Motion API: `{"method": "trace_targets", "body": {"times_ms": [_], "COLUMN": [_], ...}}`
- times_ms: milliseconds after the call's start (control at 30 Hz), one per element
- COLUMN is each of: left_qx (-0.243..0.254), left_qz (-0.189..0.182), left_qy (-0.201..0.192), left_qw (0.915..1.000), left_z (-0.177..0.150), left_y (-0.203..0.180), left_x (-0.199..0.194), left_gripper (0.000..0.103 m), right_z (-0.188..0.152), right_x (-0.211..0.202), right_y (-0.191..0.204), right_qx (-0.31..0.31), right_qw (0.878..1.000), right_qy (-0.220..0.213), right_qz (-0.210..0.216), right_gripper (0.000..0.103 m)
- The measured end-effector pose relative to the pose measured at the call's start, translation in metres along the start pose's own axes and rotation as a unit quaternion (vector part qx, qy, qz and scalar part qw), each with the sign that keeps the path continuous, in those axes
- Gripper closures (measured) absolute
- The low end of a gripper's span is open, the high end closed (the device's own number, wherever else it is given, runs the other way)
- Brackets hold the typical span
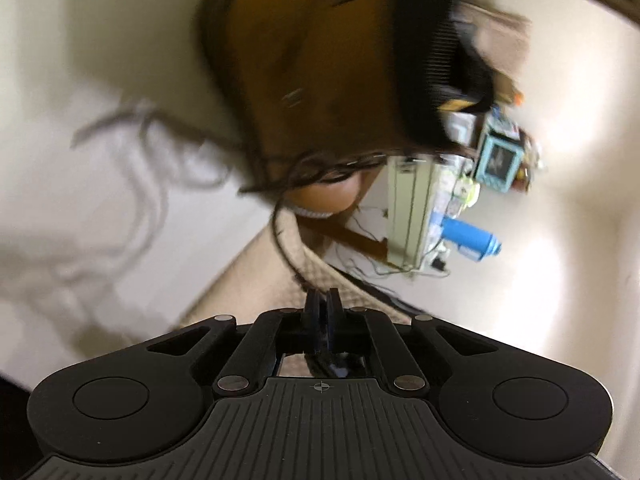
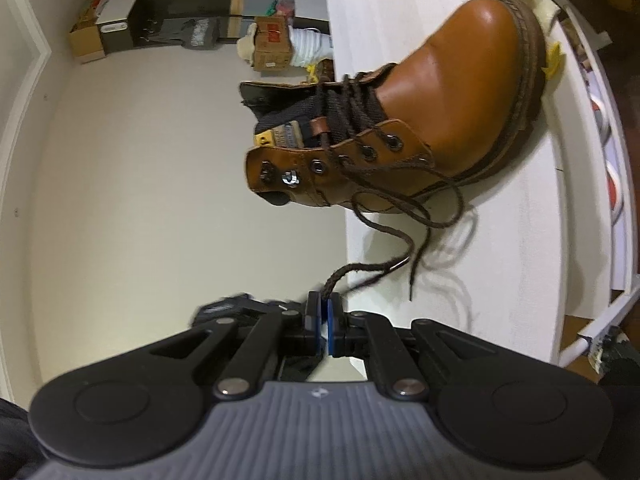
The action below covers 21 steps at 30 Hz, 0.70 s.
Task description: Lace up shoes with both hands
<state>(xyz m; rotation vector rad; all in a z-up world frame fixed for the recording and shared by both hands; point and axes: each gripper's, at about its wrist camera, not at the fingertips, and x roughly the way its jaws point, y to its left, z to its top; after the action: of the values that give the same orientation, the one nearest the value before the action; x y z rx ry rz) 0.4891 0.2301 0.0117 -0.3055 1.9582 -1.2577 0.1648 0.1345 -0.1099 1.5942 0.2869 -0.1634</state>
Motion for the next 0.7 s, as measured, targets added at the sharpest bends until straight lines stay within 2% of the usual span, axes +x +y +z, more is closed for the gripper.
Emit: {"method": "trace_targets", "body": {"times_ms": [100,167,200,267,333,367,533,700], "left_qx": [0.106,0.183,0.223,0.305,0.382,0.406,0.450,0.475], "left_qz": [0.060,0.094,0.112,0.145,0.173,0.177,0.185,0.186], "left_qy": [-0.014,-0.022,-0.026,-0.035,-0.039,-0.037,-0.038,-0.029], "left_qw": [0.9925,0.9784,0.9679,0.9407,0.9069,0.8956,0.8727,0.8596], "left_z": [-0.002,-0.009,-0.013,-0.026,-0.041,-0.047,-0.062,-0.073], "left_y": [-0.027,-0.046,-0.056,-0.074,-0.090,-0.094,-0.102,-0.104], "left_x": [-0.007,-0.010,-0.011,-0.014,-0.014,-0.013,-0.016,-0.012], "left_gripper": [0.101,0.100,0.100,0.100,0.100,0.100,0.100,0.100], "right_z": [0.000,0.002,0.003,0.005,0.007,0.007,0.007,0.000], "right_x": [0.000,-0.001,-0.002,-0.005,-0.007,-0.005,0.007,0.015], "right_y": [-0.003,-0.003,-0.002,0.003,0.007,0.006,-0.001,-0.011], "right_qx": [0.016,0.030,0.034,0.040,0.065,0.080,0.142,0.186], "right_qw": [0.999,0.996,0.994,0.994,0.995,0.995,0.989,0.982], "right_qy": [0.001,-0.002,-0.006,-0.024,-0.042,-0.044,-0.039,-0.034], "right_qz": [-0.028,-0.078,-0.100,-0.100,-0.059,-0.041,0.004,0.023], "right_gripper": [0.089,0.088,0.088,0.088,0.088,0.088,0.087,0.087]}}
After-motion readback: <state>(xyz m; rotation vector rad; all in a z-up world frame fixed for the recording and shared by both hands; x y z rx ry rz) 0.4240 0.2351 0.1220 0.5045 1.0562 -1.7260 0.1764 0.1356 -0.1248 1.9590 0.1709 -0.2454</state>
